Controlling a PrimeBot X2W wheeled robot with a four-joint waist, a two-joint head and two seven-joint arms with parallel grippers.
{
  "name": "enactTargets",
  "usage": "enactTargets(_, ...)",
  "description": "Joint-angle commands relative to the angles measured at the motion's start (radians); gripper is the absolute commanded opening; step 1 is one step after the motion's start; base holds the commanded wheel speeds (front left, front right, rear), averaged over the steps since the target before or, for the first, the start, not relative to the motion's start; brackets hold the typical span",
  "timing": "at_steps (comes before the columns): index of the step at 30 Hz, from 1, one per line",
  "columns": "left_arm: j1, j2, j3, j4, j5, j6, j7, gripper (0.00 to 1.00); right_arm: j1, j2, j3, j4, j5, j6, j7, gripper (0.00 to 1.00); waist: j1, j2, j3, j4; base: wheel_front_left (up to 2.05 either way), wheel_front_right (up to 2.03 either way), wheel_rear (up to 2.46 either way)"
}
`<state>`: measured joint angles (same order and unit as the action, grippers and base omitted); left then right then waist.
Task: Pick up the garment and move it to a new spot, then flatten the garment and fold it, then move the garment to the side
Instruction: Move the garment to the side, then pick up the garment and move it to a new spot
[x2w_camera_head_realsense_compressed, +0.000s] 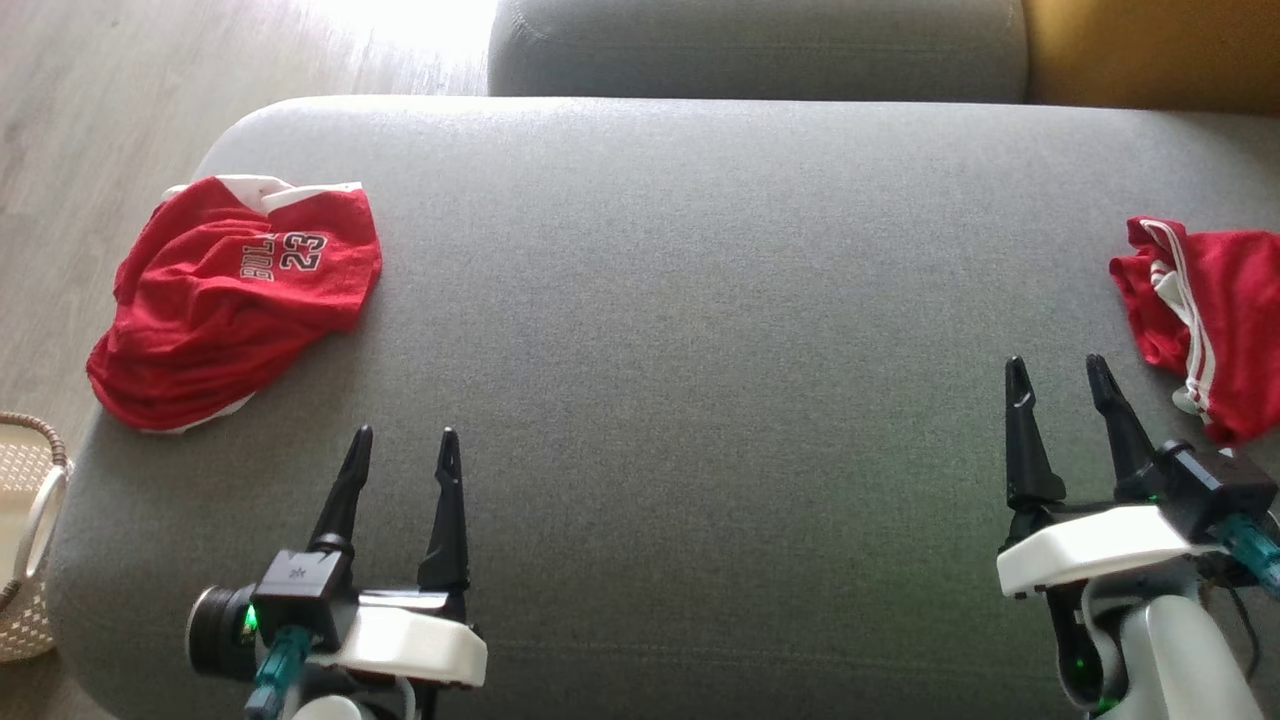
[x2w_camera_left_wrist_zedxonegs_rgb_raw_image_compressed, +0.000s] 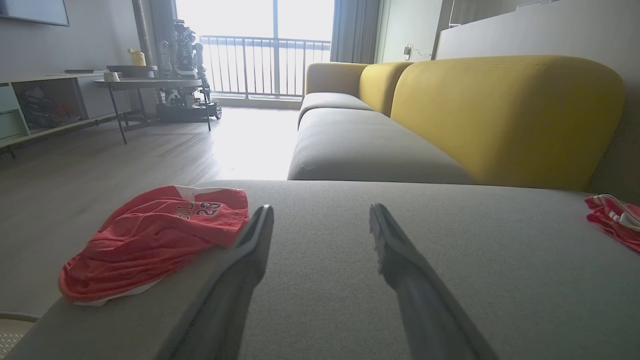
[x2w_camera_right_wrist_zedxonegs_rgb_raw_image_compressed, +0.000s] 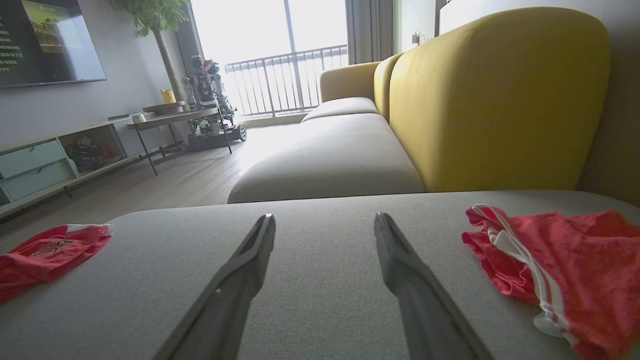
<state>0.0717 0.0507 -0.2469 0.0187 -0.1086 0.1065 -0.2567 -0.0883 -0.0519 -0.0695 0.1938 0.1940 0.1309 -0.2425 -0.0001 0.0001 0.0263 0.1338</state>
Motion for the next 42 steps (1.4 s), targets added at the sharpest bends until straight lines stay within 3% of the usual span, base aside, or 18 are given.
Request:
enactTargets(1, -0.032, 0.0, 0.03, -0.03, -0.009, 0.007, -0.005, 1.0, -0.022, 0.002, 0.024, -0.029, -0.003, 0.0, -0.01, 1.0, 0.0001, -0.0001, 0.0, -0.001, 0.0, 0.0, 0.0)
enactTargets(32, -0.05, 0.0, 0.028, -0.027, -0.008, 0.006, -0.005, 1.0, -0.035, 0.002, 0.018, -0.006, 0.007, 0.0, -0.014, 1.0, 0.0001, -0.0001, 0.026, -0.007, 0.0, 0.0, 0.0)
enactTargets(42, -0.055, 0.0, 0.041, -0.03, -0.023, 0.01, -0.005, 1.0, -0.023, 0.002, 0.058, -0.015, 0.025, 0.0, -0.012, 1.0, 0.0001, -0.0001, 0.045, 0.094, 0.0, 0.0, 0.0)
